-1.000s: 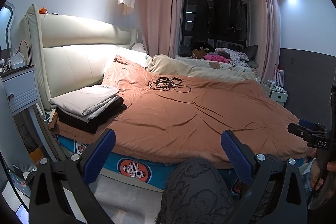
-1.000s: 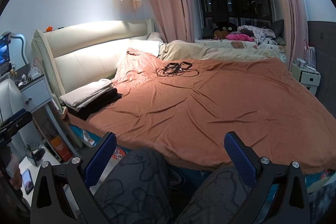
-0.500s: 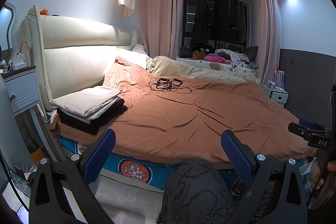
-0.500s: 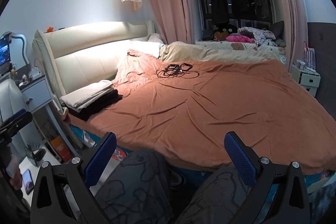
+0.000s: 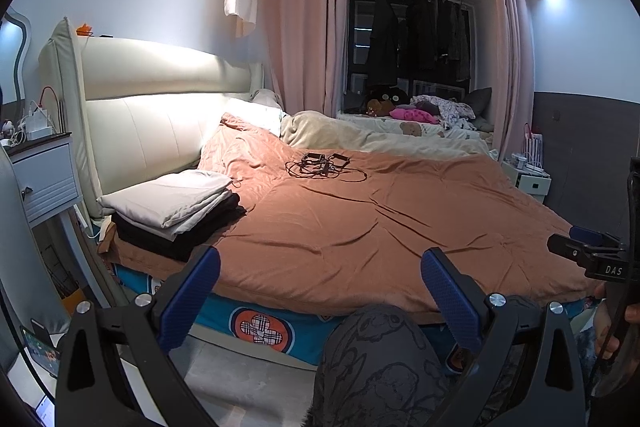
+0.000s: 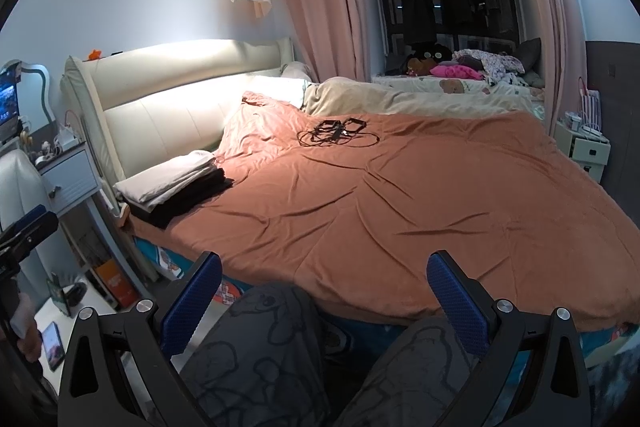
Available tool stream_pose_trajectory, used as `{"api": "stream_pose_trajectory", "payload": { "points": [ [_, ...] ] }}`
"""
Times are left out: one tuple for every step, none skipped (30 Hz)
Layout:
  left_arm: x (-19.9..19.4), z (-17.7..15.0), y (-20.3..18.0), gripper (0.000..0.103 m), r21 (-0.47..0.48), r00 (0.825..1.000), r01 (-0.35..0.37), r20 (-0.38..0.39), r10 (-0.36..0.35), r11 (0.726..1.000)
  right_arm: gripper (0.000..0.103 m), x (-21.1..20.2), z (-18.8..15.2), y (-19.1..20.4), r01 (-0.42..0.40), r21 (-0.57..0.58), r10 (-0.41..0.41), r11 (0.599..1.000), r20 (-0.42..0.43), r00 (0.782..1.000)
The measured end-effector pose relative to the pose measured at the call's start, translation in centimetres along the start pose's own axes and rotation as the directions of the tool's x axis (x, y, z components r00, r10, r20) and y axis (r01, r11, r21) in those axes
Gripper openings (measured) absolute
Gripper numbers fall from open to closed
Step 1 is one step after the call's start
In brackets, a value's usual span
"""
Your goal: Fold large clothes
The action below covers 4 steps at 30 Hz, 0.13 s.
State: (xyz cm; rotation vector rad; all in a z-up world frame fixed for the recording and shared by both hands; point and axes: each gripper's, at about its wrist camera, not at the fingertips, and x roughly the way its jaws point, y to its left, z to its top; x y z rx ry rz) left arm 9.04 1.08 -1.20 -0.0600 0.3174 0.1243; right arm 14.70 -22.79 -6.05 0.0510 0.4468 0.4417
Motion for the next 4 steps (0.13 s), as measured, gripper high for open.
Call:
{"api": "stream_pose_trajectory", "payload": {
  "points": [
    [-0.04, 0.03, -0.04, 0.102, -0.002, 1.000, -0.001, 0.000, 0.001, 1.000, 0.103, -0.05, 0.05, 0.05, -0.001, 0.000, 0.001, 1.000, -0.001, 1.000],
    [-0.09, 0.04, -0.05, 0.102, -0.003, 1.000, -0.003, 0.001, 0.003, 1.000, 0.103, -0.04, 0.05, 0.06, -0.001, 0.000, 0.001, 1.000, -0.002, 1.000],
    [-0.13, 0.06, -0.05, 0.102, -0.004, 1.000, -0.004, 0.002, 0.004, 1.000, 0.103, 0.11, 0.01, 0.08, -0.001, 0.000, 0.001, 1.000, -0.002, 1.000],
    [-0.15, 0.09, -0.04, 0.102, -0.004, 1.000, -0.006, 0.002, 0.006, 1.000, 0.103, 0.12, 0.00, 0.09, -0.001, 0.000, 0.001, 1.000, -0.002, 1.000]
  ]
}}
